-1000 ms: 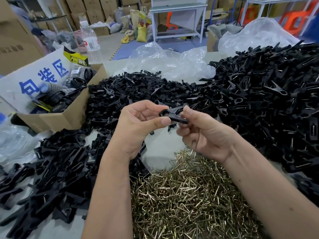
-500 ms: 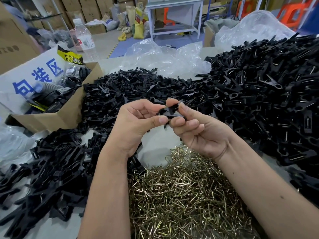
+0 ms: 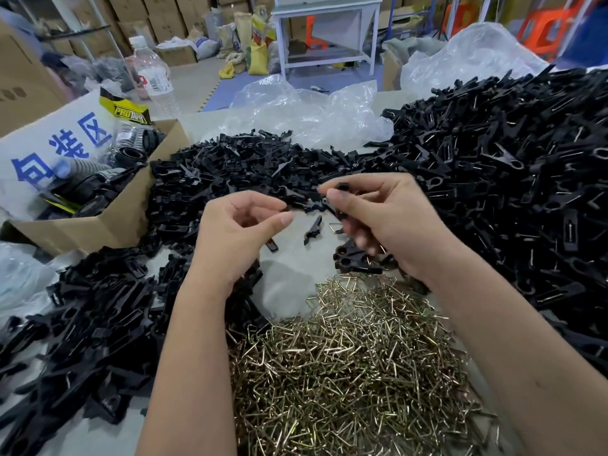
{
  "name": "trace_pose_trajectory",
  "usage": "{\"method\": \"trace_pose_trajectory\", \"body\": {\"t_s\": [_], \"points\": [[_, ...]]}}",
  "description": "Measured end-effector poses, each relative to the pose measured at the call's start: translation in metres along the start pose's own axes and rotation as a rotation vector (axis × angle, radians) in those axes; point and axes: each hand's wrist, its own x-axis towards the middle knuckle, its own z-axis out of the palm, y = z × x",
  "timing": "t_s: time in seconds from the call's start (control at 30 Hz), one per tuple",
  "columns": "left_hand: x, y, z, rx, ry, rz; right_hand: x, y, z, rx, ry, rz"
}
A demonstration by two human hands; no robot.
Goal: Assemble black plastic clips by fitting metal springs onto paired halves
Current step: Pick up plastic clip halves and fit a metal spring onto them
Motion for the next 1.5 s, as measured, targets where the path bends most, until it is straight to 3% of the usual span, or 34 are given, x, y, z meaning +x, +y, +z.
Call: {"method": "trace_pose_trajectory", "body": {"t_s": [0.13, 0.2, 0.27, 0.37, 0.43, 0.53, 0.6, 0.93, 1.07, 1.2, 1.33, 1.5], "points": [[0.000, -0.012, -0.006, 0.431, 0.063, -0.079, 0.002, 0.009, -0.023, -0.716, 0.558, -0.220], [0.000, -0.013, -0.008, 0.504, 0.026, -0.117, 0.002, 0.013, -0.029, -0.766, 0.663, -0.188], [0.002, -0.014, -0.008, 0.594, -0.008, -0.128, 0.003, 0.013, -0.028, -0.735, 0.655, -0.187], [0.004, -0.016, 0.000, 0.759, -0.088, -0.120, 0.000, 0.010, -0.011, -0.935, 0.528, -0.342], [0.003, -0.018, 0.004, 0.787, -0.120, -0.120, -0.002, 0.012, 0.006, -1.091, 0.283, -0.438], [0.004, -0.021, 0.003, 0.721, -0.097, -0.073, -0.002, 0.022, 0.030, -1.318, -0.164, -0.344], [0.004, -0.021, 0.002, 0.615, -0.097, -0.069, 0.000, 0.031, 0.037, -1.362, -0.293, -0.245], [-0.002, -0.011, 0.000, 0.375, -0.254, -0.079, -0.001, 0.033, 0.029, -1.171, -0.027, -0.445], [0.001, -0.012, 0.005, 0.493, -0.135, -0.069, 0.000, 0.026, 0.029, -0.848, 0.144, -0.477], [0.004, -0.017, 0.010, 0.583, -0.161, -0.113, -0.002, 0.023, 0.032, -0.562, 0.181, -0.397], [0.003, -0.016, 0.009, 0.394, -0.157, -0.079, -0.002, 0.024, 0.029, -0.350, 0.164, -0.285], [0.001, -0.003, 0.013, -0.007, -0.204, -0.069, 0.001, 0.023, 0.025, 0.004, 0.160, -0.088]]}}
